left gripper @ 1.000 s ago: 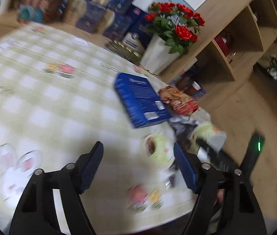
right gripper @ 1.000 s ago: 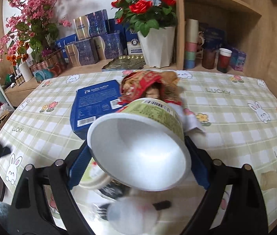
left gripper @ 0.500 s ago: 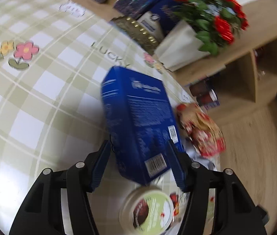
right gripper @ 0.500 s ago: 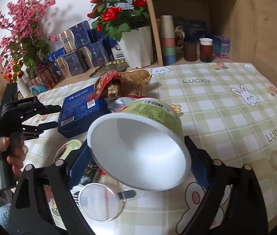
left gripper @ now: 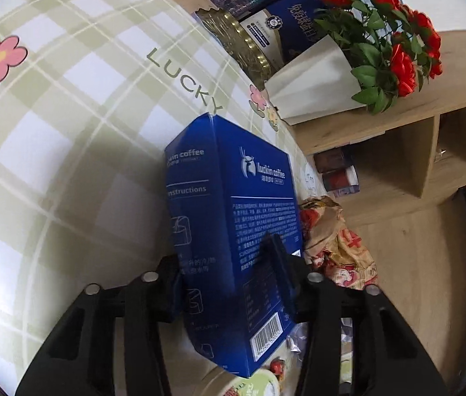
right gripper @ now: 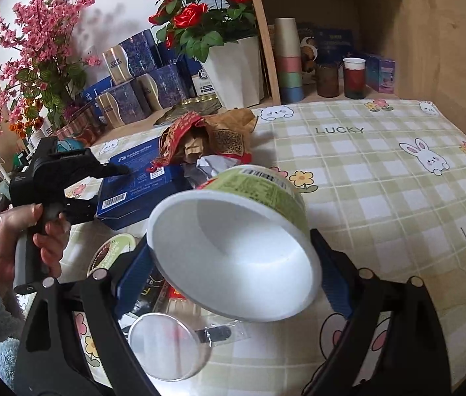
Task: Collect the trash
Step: 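Grasp the blue luckin coffee box with the left tool and lift it, then carry the cup to the bin and open the right tool while the left tool carries the blue box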
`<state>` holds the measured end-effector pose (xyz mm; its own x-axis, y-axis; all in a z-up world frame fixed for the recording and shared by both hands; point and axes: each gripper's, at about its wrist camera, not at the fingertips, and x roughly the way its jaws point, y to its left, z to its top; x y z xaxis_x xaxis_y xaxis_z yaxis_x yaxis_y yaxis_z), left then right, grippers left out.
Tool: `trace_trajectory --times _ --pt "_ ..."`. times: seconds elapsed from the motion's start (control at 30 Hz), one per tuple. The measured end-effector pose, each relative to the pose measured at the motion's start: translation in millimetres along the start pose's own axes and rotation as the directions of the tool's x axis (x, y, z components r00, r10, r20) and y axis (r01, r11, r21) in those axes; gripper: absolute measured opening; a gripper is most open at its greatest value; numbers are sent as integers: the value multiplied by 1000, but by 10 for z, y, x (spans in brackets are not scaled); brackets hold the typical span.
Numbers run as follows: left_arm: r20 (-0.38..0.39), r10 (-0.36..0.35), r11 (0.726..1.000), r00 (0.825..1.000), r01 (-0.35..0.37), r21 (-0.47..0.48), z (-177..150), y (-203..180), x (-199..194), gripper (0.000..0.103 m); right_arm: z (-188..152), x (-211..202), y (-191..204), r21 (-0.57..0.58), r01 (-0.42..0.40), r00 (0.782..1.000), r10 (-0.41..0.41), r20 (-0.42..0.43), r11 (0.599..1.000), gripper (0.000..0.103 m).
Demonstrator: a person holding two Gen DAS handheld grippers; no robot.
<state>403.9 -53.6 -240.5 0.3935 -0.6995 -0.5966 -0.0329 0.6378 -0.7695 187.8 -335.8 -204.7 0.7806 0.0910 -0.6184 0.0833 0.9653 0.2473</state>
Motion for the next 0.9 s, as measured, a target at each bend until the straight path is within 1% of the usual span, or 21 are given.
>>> trace_trajectory --times 0.07,0.13,0.17,0.23,0.3,0.37,0.4,0.5,0.57,0.7,0.8,0.9 --pt "22 -9 1000 1000 9 27 -7 -69 -37 36 21 -21 33 -8 0 1000 0 6 1000 88" --pt "55 -42 997 998 38 65 -10 -176 -160 24 37 -73 65 -18 -2 1000 2 18 1000 88" --pt "73 -50 996 996 44 84 -6 -234 -231 22 43 -95 83 -22 -3 1000 4 21 1000 88" --pt "125 -35 990 992 17 141 19 -391 -440 18 56 -137 107 -22 -7 1000 8 26 1000 88" --pt "184 -27 980 983 -10 197 52 -528 -666 15 76 -195 127 -9 -23 999 24 37 1000 88" --pt "231 -4 968 973 -54 244 72 -622 -907 14 100 -259 149 6 -51 998 50 49 999 88" --pt "242 2 964 970 -66 258 61 -658 -994 14 110 -295 174 8 -61 997 61 57 998 88" --pt "284 46 941 958 -136 309 -10 -784 -1277 14 117 -376 262 -13 -75 995 76 69 997 88" --pt "302 61 930 951 -165 330 -84 -843 -1432 14 109 -435 300 -16 -90 993 91 75 996 88" --pt "341 91 908 935 -219 357 -386 -938 -1865 14 80 -611 360 -6 -119 989 119 85 993 88" --pt "344 81 914 936 -207 349 -711 -905 -2159 14 36 -776 419 -19 -134 987 135 85 991 88" --pt "329 56 923 943 -175 343 -1008 -860 -2366 14 -48 -926 467 -25 -146 986 148 79 989 88"
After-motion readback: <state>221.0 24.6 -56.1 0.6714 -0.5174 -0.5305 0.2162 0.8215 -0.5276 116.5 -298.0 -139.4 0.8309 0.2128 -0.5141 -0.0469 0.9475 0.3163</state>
